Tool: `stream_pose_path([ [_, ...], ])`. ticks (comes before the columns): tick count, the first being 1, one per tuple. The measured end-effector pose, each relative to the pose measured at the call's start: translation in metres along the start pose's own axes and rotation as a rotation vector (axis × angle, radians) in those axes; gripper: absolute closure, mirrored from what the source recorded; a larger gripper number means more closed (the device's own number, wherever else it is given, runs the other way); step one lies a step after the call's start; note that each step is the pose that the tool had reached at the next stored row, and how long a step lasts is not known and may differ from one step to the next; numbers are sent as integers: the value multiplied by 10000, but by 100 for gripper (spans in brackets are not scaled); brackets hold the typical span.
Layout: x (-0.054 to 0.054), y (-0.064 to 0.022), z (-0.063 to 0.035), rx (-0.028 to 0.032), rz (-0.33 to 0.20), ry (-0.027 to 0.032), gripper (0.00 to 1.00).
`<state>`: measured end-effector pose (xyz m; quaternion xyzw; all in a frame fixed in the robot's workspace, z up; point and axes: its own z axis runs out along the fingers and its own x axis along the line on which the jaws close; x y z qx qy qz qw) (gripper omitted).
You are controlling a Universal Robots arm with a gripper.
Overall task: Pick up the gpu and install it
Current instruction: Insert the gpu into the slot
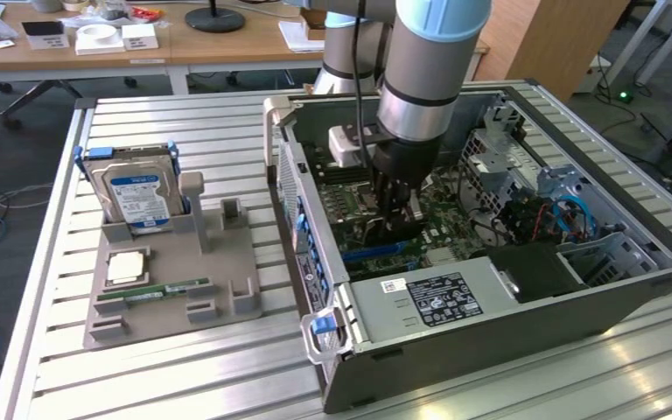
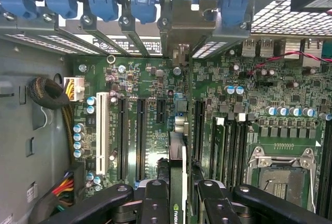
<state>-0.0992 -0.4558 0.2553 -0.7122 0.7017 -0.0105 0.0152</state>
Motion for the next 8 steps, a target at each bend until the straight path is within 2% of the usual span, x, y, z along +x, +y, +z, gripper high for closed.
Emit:
stream_pose_path([
  [8, 0, 4, 15, 0, -12, -1, 74],
])
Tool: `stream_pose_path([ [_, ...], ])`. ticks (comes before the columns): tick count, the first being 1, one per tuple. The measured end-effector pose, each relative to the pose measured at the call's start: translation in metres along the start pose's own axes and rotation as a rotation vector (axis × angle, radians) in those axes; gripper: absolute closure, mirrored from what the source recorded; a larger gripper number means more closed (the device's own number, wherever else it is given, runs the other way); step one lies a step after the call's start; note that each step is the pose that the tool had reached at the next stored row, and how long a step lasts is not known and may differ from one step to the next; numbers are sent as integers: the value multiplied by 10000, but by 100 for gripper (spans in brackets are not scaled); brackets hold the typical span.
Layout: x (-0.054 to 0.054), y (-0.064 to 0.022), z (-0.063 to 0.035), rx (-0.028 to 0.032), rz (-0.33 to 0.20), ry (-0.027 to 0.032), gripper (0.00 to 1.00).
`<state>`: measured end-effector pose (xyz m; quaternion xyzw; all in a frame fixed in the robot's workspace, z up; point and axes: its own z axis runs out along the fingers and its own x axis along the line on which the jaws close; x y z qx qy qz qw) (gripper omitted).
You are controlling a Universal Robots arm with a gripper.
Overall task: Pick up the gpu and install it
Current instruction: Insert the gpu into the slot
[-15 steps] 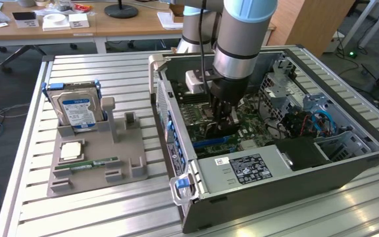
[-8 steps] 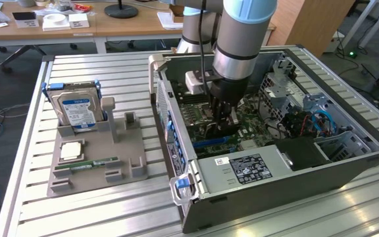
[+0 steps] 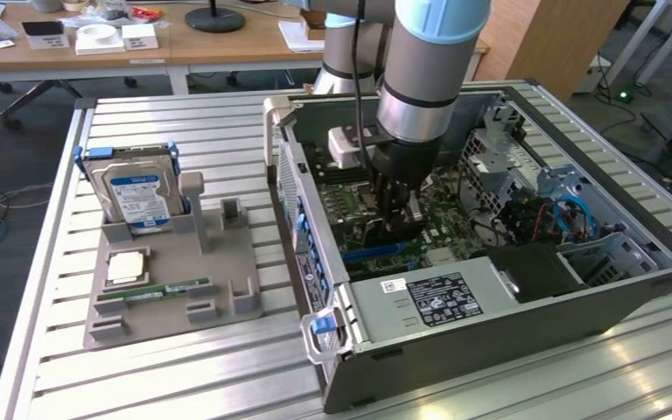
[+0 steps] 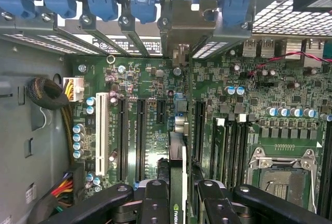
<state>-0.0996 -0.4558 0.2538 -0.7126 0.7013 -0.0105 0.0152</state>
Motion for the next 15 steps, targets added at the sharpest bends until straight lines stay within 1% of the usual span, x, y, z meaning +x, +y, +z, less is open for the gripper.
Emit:
stream_pose_path([
  [15, 0, 7, 33, 0, -20, 0, 74],
])
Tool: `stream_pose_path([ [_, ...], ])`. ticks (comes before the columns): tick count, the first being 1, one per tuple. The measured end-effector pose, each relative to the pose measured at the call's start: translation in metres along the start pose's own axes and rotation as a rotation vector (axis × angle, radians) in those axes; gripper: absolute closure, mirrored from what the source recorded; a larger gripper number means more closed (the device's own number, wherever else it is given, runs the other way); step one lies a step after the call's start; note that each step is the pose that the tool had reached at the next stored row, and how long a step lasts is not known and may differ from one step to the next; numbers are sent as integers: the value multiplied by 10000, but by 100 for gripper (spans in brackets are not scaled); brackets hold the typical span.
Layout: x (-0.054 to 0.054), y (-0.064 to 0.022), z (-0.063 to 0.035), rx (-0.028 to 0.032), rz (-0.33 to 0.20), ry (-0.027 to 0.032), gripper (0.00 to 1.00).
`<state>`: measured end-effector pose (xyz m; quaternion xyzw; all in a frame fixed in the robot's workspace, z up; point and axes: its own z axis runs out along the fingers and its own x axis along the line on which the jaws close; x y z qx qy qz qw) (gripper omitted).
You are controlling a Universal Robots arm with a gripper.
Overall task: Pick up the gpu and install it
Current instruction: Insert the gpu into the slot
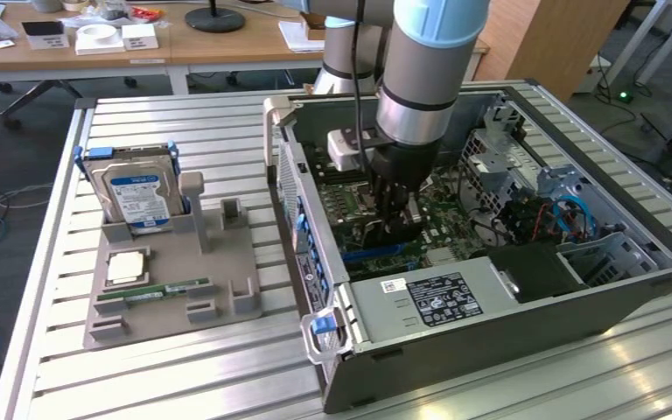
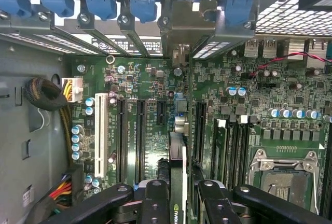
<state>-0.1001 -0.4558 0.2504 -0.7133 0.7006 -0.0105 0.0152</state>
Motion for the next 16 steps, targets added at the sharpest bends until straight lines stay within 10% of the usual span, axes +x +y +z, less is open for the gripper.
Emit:
stream_pose_path([
  [16, 0, 6, 31, -2, -22, 0, 74],
])
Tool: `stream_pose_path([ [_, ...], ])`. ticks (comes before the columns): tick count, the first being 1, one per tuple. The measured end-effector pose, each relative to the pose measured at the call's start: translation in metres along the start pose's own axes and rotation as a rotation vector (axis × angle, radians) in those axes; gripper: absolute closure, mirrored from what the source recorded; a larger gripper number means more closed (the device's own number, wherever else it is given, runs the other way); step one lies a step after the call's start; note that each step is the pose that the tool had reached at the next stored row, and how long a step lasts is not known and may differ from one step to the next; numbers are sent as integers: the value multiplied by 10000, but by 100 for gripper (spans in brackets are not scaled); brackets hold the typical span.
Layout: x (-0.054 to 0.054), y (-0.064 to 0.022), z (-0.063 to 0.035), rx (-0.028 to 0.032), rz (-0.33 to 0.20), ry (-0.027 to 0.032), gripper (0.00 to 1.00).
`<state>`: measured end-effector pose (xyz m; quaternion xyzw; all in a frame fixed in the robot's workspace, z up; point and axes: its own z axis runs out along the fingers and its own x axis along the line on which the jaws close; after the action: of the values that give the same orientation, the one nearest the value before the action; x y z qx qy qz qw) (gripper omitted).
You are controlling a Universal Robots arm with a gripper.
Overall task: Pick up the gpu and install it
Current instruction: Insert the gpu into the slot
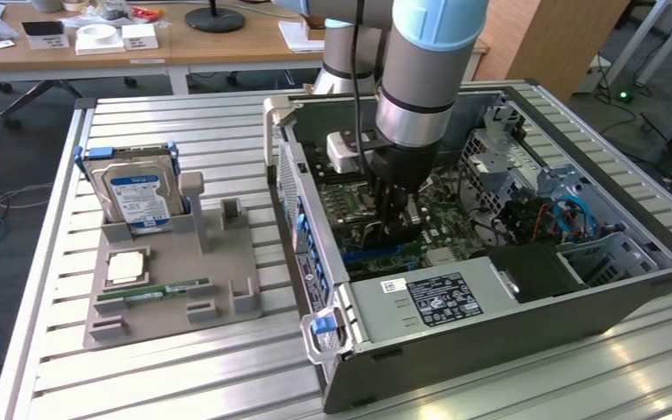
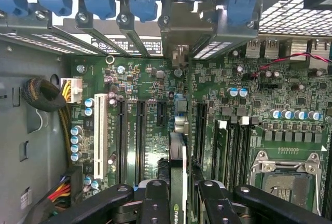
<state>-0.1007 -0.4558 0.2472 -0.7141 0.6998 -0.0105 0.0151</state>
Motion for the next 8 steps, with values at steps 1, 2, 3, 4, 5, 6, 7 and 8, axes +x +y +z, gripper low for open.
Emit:
stream_pose_path([
  [1, 0, 0, 0, 0, 0, 0, 74],
  [2, 0, 0, 1, 0, -1, 0, 74],
  [3, 0, 0, 1, 1, -2, 0, 74],
  [4, 0, 0, 1, 1, -2, -1, 74],
  [5, 0, 0, 1, 1, -2, -1, 74],
  [6, 0, 0, 1, 1, -2, -1, 74],
  [7, 0, 0, 1, 1, -2, -1, 74],
  [8, 0, 0, 1, 2, -1, -1, 74],
])
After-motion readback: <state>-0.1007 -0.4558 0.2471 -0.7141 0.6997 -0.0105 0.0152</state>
